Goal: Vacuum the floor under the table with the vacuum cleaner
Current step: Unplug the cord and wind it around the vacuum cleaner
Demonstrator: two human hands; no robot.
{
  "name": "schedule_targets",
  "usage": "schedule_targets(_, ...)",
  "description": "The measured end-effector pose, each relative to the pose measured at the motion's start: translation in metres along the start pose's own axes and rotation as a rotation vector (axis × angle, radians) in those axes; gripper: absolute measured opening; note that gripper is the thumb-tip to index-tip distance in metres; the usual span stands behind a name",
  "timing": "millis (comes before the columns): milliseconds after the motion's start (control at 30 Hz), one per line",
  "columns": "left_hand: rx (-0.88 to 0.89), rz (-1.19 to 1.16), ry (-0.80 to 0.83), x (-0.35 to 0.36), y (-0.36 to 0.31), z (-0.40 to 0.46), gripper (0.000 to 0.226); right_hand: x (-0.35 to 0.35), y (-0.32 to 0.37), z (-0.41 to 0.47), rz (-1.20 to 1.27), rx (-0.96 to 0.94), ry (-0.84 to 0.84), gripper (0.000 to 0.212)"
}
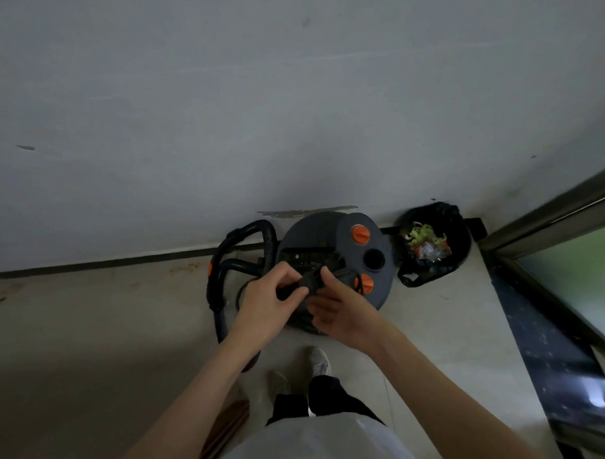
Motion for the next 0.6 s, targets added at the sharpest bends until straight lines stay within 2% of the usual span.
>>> schedule_targets(67, 0.030, -0.018, 0.045, 0.001, -0.009, 0.004, 0.006, 0.000, 0.008, 0.002, 0.162, -0.015, 0.117, 0.034)
schedule_targets(167, 0.091, -0.014, 0.054, 0.003, -0.019, 0.008, 0.017, 0.004, 0.027, 0.002, 0.285, -0.070, 0.193, 0.019)
schedule_targets(267, 0.120, -0.005, 0.020, 0.005, -0.021, 0.007, 0.024, 0.008, 0.042, 0.003, 0.210, -0.103, 0.139, 0.009)
schedule_targets(400, 0.119, -0.057, -0.056, 0.003, -0.019, 0.006, 0.021, 0.014, 0.053, 0.002, 0.111, -0.138, 0.060, 0.009)
schedule_targets(467, 0.144, -0.074, -0.095, 0.001, -0.019, 0.005, 0.011, 0.016, 0.055, 0.000, 0.136, -0.126, 0.057, 0.008)
schedule_targets(500, 0.189, -0.059, -0.122, 0.000, -0.019, 0.006, 0.004, 0.018, 0.056, 0.000, 0.155, -0.125, 0.054, 0.008)
schedule_targets(600, 0.370, 0.105, -0.232, -0.003, -0.024, 0.003, 0.019, 0.024, 0.055, 0.002, 0.217, -0.174, 0.012, 0.010)
Point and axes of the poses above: each hand's wrist, its own z-axis towards the middle knuckle, its own x-axis out of the palm, y = z × x, the point moved 2 cm from there along z, towards the middle knuckle, and after that the axes turned 5 degrees about -y, right-handed, at the moved point
